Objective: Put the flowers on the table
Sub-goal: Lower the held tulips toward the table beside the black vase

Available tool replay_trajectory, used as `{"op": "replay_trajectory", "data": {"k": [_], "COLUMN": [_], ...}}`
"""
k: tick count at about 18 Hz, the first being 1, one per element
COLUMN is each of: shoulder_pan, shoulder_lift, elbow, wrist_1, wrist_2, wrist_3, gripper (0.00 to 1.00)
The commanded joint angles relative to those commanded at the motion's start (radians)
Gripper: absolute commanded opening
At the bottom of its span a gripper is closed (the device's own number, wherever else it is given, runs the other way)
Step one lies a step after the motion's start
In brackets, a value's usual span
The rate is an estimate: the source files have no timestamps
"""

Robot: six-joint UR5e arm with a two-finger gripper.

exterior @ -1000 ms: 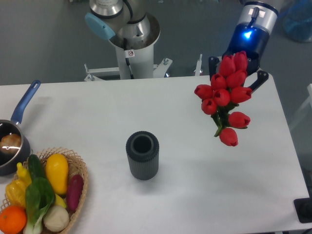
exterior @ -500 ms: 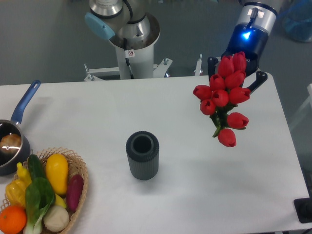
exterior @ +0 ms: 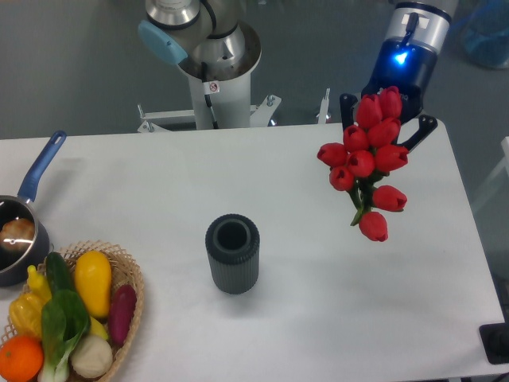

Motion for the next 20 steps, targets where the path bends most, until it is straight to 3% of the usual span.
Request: {"op": "replay_trajectory", "data": {"k": [4, 11, 20], "shoulder_pan": [-0.002, -0.09, -0.205], "shoulder_lift": [0.014, 0.011, -0.09], "elbow": [-0.003, 0.005, -0.005], "wrist_1": [-0.002, -0.003, -0.015], "wrist_2": [0.094, 0.37, 0.572], "wrist_3": [0.0, 0.023, 0.091], "gripper": [0.38, 0.38, 0.38]}}
